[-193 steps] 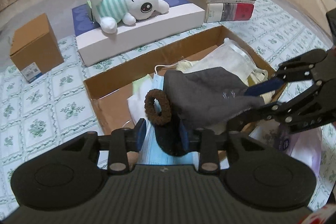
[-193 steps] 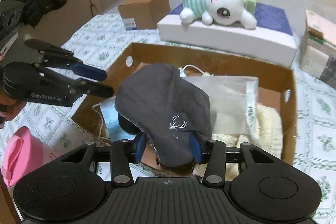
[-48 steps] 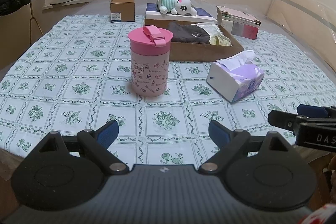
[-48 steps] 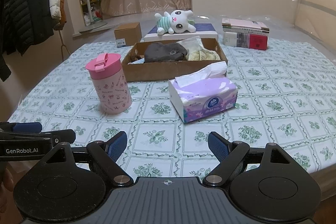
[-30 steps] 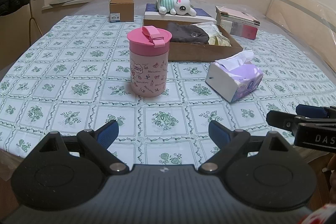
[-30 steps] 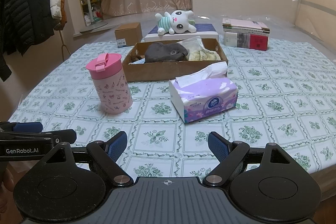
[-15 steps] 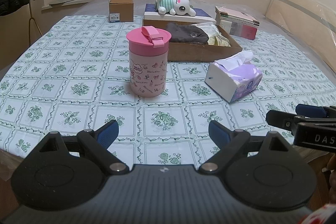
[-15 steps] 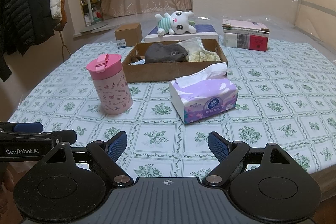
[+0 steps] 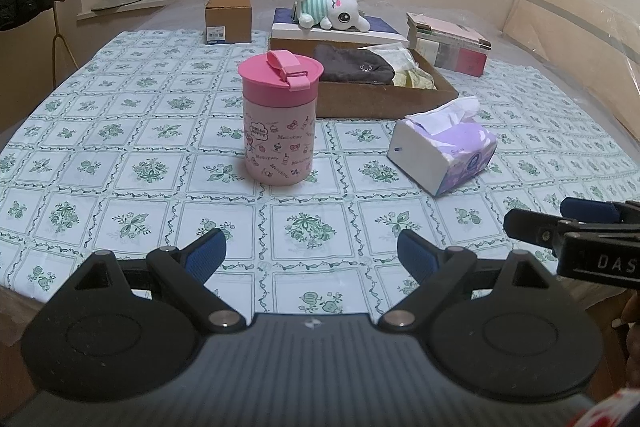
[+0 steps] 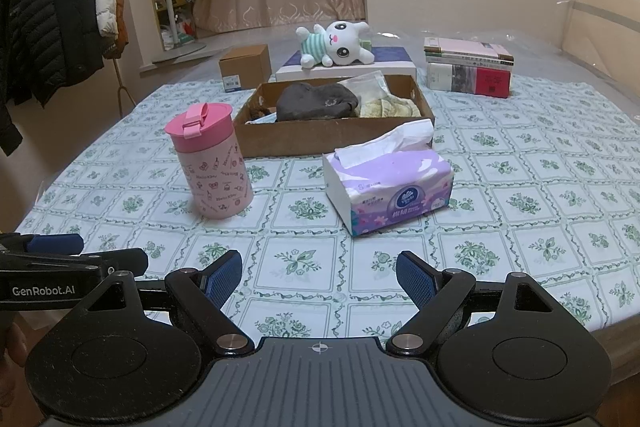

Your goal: Organize soft objects

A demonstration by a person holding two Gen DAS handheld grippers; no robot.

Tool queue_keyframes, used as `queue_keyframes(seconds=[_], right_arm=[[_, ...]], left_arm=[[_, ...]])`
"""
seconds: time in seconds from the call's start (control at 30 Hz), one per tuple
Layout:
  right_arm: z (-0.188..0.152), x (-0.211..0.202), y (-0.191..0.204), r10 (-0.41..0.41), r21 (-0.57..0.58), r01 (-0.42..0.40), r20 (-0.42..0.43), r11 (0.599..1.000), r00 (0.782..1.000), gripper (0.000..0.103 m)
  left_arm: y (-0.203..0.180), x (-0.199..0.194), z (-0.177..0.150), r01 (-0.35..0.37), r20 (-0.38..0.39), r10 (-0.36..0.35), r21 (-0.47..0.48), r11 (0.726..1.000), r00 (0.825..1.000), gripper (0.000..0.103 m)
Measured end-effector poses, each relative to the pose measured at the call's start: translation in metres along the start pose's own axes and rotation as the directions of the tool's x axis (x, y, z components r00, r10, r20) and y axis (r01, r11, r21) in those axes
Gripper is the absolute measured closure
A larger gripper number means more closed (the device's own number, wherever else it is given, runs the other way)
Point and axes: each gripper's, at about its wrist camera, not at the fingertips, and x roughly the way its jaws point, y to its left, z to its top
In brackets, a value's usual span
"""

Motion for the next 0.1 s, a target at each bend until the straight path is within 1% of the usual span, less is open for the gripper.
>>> queue_keyframes(seconds=[0.1], right_arm=[[-0.0003, 0.0000, 0.0000, -0.001, 0.001, 0.001, 0.001, 1.000, 1.000, 0.019]], left_arm=[[0.0009, -0.0005, 0.0000, 0.004, 0.001, -0.004, -0.003, 1.000, 1.000, 0.012]])
